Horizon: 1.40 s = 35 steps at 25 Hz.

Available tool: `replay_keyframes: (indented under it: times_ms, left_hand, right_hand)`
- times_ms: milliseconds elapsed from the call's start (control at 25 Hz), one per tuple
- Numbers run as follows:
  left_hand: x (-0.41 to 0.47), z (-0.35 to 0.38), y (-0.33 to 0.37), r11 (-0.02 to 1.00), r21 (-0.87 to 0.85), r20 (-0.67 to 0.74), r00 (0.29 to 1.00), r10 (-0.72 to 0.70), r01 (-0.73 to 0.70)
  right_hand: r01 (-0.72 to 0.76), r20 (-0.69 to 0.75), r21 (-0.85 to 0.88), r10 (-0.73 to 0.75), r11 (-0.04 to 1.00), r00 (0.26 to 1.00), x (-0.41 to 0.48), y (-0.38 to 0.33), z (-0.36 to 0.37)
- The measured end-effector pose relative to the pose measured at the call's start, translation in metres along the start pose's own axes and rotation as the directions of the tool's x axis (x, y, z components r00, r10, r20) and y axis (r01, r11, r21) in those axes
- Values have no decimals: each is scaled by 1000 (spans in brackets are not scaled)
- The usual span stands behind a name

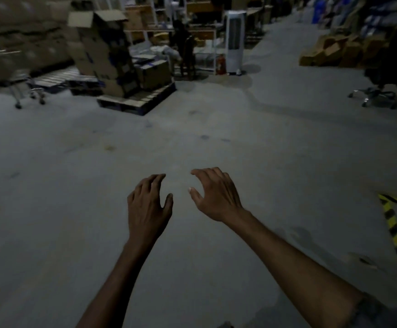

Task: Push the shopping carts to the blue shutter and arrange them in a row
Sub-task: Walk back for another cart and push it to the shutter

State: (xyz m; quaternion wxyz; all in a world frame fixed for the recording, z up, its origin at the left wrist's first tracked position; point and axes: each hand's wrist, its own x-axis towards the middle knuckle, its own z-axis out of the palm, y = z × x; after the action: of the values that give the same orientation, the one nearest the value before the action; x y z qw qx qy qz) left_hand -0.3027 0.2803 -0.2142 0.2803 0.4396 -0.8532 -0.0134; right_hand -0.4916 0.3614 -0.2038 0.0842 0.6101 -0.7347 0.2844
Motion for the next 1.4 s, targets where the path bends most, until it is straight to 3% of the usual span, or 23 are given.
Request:
replay_keyframes:
  times_ms: [240,520,960,1400]
  left_hand:
    - [32,-4,-54,967,235,-63,994,-89,102]
    - [84,-7,-167,920,313,-109,971,-213,237]
    - [192,-38,-373,849,394,-183,935,-305,354]
    - [379,17,-542,850,343,-252,911,-327,401]
  right_hand:
    - [242,-44,-58,-245,969,969,77,-25,51]
    - [390,17,6,-390,921,921,165,-93,145]
    - [478,9,30,-478,878,878,343,-240,276]
    - [504,33,58,-507,862,862,560,-281,433]
